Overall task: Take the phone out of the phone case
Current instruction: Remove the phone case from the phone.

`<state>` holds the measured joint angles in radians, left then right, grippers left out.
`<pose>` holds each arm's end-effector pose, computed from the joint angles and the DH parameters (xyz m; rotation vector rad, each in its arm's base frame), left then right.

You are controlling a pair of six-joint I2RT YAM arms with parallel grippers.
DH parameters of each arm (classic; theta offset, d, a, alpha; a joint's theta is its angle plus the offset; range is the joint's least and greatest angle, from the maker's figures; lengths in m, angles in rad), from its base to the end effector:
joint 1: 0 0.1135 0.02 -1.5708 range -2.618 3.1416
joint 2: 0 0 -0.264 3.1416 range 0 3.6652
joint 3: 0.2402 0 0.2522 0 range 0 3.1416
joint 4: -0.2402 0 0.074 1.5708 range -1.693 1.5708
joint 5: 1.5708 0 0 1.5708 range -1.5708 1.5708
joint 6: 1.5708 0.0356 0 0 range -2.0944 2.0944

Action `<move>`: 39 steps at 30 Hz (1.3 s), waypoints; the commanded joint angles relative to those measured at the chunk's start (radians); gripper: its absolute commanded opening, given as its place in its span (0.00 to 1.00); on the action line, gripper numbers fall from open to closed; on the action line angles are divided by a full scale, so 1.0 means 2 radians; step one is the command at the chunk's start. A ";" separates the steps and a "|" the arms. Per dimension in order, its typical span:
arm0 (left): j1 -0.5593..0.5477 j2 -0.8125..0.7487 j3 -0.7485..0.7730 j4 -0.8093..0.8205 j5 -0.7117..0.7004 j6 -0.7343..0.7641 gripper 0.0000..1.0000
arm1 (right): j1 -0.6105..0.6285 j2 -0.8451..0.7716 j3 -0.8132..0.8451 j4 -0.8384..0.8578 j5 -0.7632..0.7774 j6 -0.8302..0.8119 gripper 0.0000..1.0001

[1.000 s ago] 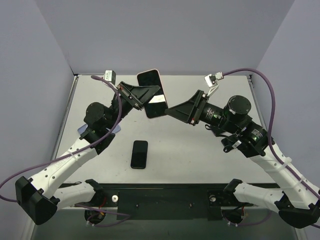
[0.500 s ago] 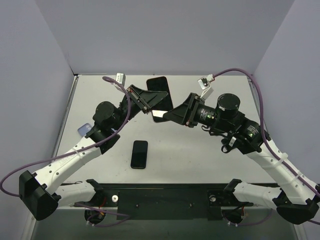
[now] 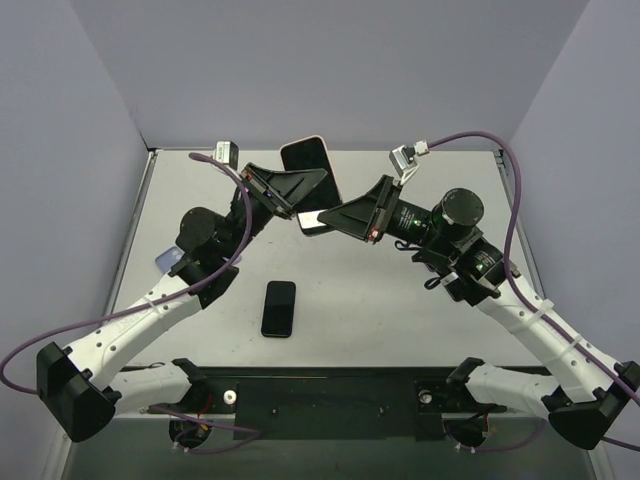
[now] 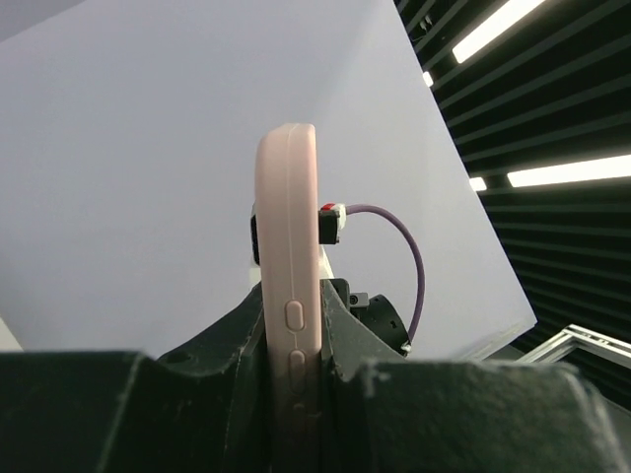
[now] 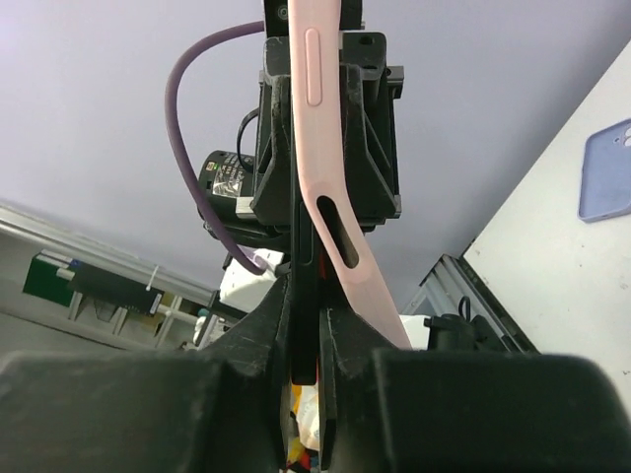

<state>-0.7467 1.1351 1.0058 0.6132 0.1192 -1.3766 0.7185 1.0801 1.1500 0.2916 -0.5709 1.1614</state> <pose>0.1850 -0.1770 0.4316 -0.2832 1.2878 -1.9347 0.1627 0.1679 0.4601 -0.2769 1.5202 1.9084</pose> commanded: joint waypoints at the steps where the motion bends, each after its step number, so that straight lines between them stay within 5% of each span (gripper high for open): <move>1: -0.050 -0.011 0.019 0.028 0.121 -0.013 0.03 | 0.005 0.040 -0.001 0.122 -0.007 0.064 0.00; 2: -0.049 -0.015 0.031 -0.026 0.118 0.021 0.09 | 0.005 0.038 -0.002 0.123 -0.008 0.067 0.00; 3: -0.049 -0.030 0.039 -0.062 0.101 0.042 0.30 | 0.003 0.032 -0.006 0.124 -0.007 0.071 0.00; 4: -0.050 -0.041 0.057 -0.151 0.086 0.098 0.39 | -0.002 0.025 -0.009 0.121 0.000 0.083 0.00; 5: -0.051 -0.062 0.062 -0.193 0.051 0.124 0.64 | -0.006 0.019 -0.017 0.116 0.004 0.092 0.00; 6: -0.051 -0.071 0.062 -0.236 0.036 0.155 0.72 | -0.013 0.009 -0.022 0.120 0.011 0.114 0.00; 9: -0.050 -0.118 0.019 -0.261 -0.031 0.186 0.76 | -0.027 -0.002 -0.047 0.172 0.017 0.188 0.00; 13: -0.050 -0.129 -0.029 -0.199 -0.027 0.177 0.74 | -0.034 -0.008 -0.052 0.195 0.019 0.229 0.00; 24: -0.050 -0.103 -0.001 -0.221 -0.045 0.202 0.56 | -0.039 -0.030 -0.060 0.187 0.024 0.246 0.00; 29: -0.050 -0.084 0.010 -0.195 -0.012 0.203 0.71 | -0.041 -0.036 -0.063 0.164 0.025 0.228 0.00; 39: -0.051 -0.090 0.003 -0.160 0.021 0.202 0.77 | -0.043 -0.037 -0.067 0.155 0.031 0.221 0.00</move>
<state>-0.8436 0.9718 0.9733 0.2173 0.1253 -0.9901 0.6361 1.0409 1.0035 0.4885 -0.5125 1.6157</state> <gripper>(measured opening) 0.771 0.065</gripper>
